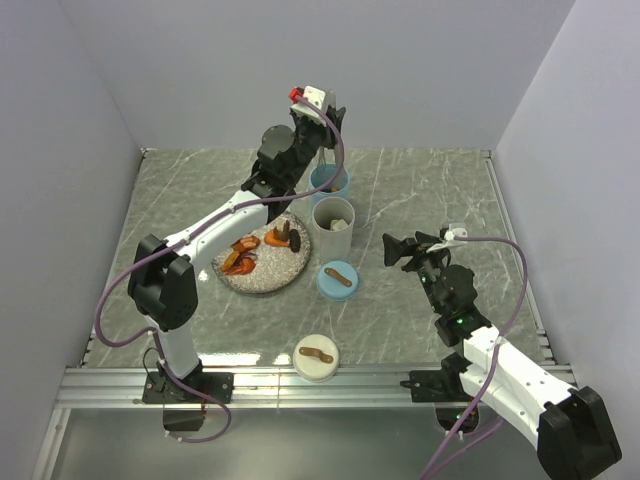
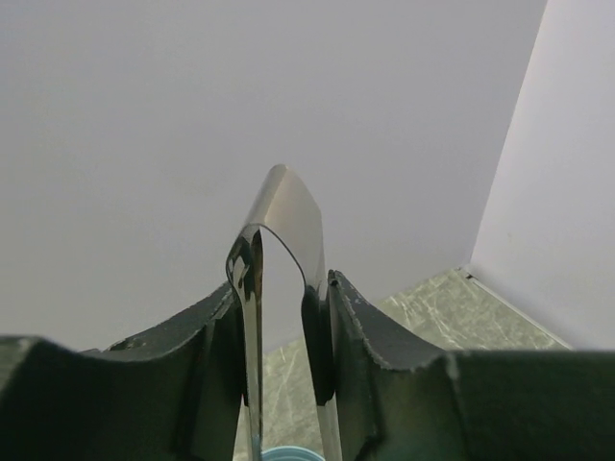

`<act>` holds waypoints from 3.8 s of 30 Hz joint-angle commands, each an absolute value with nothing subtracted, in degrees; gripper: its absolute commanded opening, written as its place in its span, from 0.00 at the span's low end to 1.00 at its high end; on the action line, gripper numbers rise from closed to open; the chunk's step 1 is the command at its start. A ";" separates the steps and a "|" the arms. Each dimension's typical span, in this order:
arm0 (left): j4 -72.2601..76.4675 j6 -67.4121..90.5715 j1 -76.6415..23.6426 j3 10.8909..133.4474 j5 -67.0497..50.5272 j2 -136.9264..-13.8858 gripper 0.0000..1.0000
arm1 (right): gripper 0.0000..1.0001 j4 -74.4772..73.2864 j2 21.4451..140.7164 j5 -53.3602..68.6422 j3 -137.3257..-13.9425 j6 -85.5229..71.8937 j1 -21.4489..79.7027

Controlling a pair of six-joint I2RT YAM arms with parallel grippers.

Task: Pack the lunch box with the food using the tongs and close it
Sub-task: Place the food into the lunch box, then pick up the food using the clamp, then place the food into the lunch box

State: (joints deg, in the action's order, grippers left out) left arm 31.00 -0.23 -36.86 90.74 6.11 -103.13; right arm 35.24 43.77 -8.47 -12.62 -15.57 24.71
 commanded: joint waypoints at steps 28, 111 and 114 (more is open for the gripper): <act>52.98 3.59 -37.53 43.78 28.13 -77.60 0.39 | 0.98 37.26 43.95 -8.35 -14.06 -15.29 24.35; 38.32 -4.48 -47.64 72.07 17.75 -85.60 0.46 | 0.98 37.44 43.77 -8.26 -13.97 -15.21 24.35; 39.02 -4.74 -47.64 72.07 18.37 -85.78 0.46 | 0.98 37.35 43.68 -8.26 -13.89 -15.29 24.35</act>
